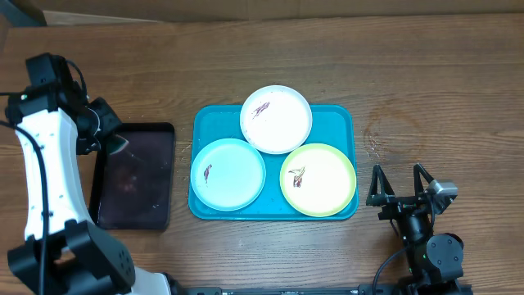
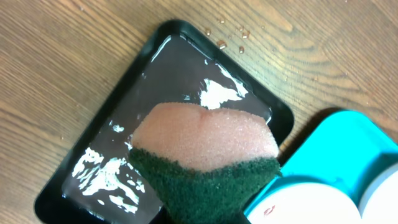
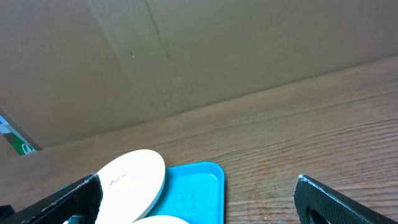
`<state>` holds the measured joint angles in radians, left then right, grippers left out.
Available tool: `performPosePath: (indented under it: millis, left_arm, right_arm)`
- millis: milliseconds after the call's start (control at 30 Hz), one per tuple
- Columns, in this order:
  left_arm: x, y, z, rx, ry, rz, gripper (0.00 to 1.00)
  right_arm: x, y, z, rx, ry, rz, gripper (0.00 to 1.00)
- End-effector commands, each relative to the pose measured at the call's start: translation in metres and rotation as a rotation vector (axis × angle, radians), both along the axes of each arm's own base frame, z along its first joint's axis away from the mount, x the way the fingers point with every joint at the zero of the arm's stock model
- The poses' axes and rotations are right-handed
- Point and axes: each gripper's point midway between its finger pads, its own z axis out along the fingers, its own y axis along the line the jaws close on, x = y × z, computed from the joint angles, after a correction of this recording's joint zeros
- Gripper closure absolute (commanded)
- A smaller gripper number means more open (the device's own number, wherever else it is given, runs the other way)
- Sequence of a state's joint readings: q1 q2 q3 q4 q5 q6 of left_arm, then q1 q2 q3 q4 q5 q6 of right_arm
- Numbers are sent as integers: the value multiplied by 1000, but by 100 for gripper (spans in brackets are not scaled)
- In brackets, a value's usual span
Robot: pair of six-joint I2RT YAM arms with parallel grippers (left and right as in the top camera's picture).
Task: Clean dirty plates on tray and stack at the side
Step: 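Lift the sponge with the left gripper toward the teal tray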
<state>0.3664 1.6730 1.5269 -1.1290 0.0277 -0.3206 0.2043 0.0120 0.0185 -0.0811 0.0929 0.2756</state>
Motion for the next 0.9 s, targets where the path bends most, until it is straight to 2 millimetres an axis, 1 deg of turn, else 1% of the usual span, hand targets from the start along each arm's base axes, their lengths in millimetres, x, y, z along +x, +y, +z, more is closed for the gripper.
performPosePath:
  millis: [0,33,100,167,233,300,333,400,467,500,567,700,733,800,867]
  left_arm:
    - [-15,-8,-55,-40,108,20,96]
    - [-17,-12,-67,-65,117,15,96]
    - [-21,-16,-80,-85,131,11,96]
    - [-23,-17,-80,-82,140,-3,96]
    - [-25,-17,-63,-85,138,-4,96]
    - [-25,-19,-40,-87,117,-8,96]
    - [-25,-20,-24,-82,95,-17,96]
    - [-24,-23,0,-51,42,-39,96]
    - [-26,-12,10,55,15,-33,96]
    - [-28,-7,9,88,16,-8,96]
    - [-32,-5,-8,109,28,40,96]
    - [-36,-6,-76,104,59,31,96]
    - [-40,-7,-89,93,76,31,96]
    - [-44,-14,-100,55,100,21,96]
    - [-43,-20,-97,25,100,-10,96]
  right_arm:
    - [0,-1,-2,-7,-4,-2,0]
    - [0,-1,-2,-7,-4,-2,0]
    - [0,-1,-2,-7,-4,-2,0]
    - [0,-1,-2,-7,-4,-2,0]
    - [0,-1,-2,-7,-4,-2,0]
    - [0,-1,-2,-7,-4,-2,0]
    - [0,-1,-2,-7,-4,-2,0]
    - [0,-1,-2,-7,-4,-2,0]
    - [0,-1,-2,-7,-4,-2,0]
    - [0,-1,-2,-7,-4,-2,0]
    - [0,-1,-2,-7,-4,-2,0]
    - [0,-1,-2,-7,-4,-2,0]
    - [0,-1,-2,-7,-4,-2,0]
    - [0,-1,-2,-7,-4,-2,0]
    - [0,-1,-2,-7,-4,-2,0]
